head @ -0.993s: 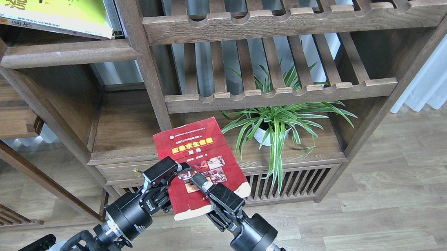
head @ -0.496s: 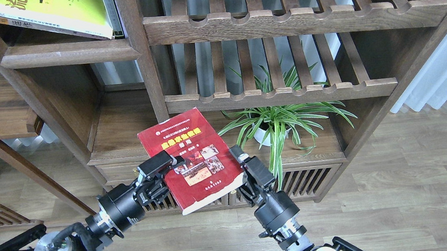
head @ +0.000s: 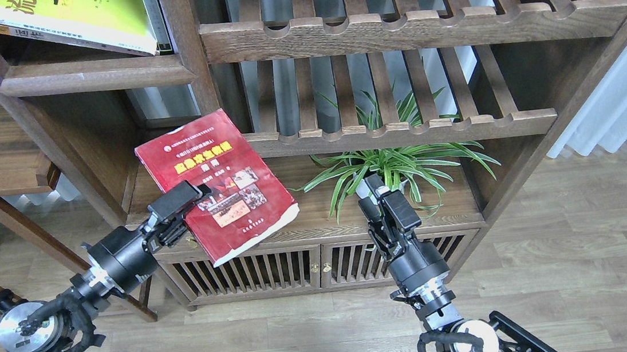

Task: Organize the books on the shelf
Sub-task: 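Lift the red book with the left gripper up to the top shelf, then push the red book onto the top shelf with the left gripper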

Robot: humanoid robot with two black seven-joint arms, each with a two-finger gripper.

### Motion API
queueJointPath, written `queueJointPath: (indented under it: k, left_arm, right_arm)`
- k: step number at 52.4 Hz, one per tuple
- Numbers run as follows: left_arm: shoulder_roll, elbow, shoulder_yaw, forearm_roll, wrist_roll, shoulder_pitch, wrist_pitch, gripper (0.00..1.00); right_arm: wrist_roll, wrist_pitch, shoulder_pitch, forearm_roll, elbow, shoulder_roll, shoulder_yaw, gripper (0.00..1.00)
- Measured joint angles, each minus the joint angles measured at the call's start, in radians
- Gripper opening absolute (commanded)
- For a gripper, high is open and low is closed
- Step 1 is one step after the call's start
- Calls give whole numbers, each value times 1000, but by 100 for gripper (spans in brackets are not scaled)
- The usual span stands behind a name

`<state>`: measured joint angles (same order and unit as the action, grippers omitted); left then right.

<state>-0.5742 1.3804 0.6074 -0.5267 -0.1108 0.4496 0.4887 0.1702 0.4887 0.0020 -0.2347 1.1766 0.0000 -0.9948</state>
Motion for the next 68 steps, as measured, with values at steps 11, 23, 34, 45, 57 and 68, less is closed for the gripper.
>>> queueJointPath:
  k: [11,23,34,45,57,68]
  left_arm:
    - [-54,1,67,32,38,0,0,0]
    - [-58,2,201,63,46,52,0,0]
    - [-64,2,251,64,91,224,0,0]
    - [-212,-2,290,66,85,237,0,0]
    - [-348,-118,346,74,87,230,0,0]
    - [-230,-141,478,225,91,236,0,0]
  right_arm:
    - [0,0,17,0,-9,0,1,85]
    - [0,0,15,0,-15,0,7,85]
    - [0,0,16,-1,-15,0,7,85]
    - [0,0,15,0,-15,0,6,86]
    - [0,0,13,6,-15,0,20,85]
    - [0,0,15,4,-14,0,30,86]
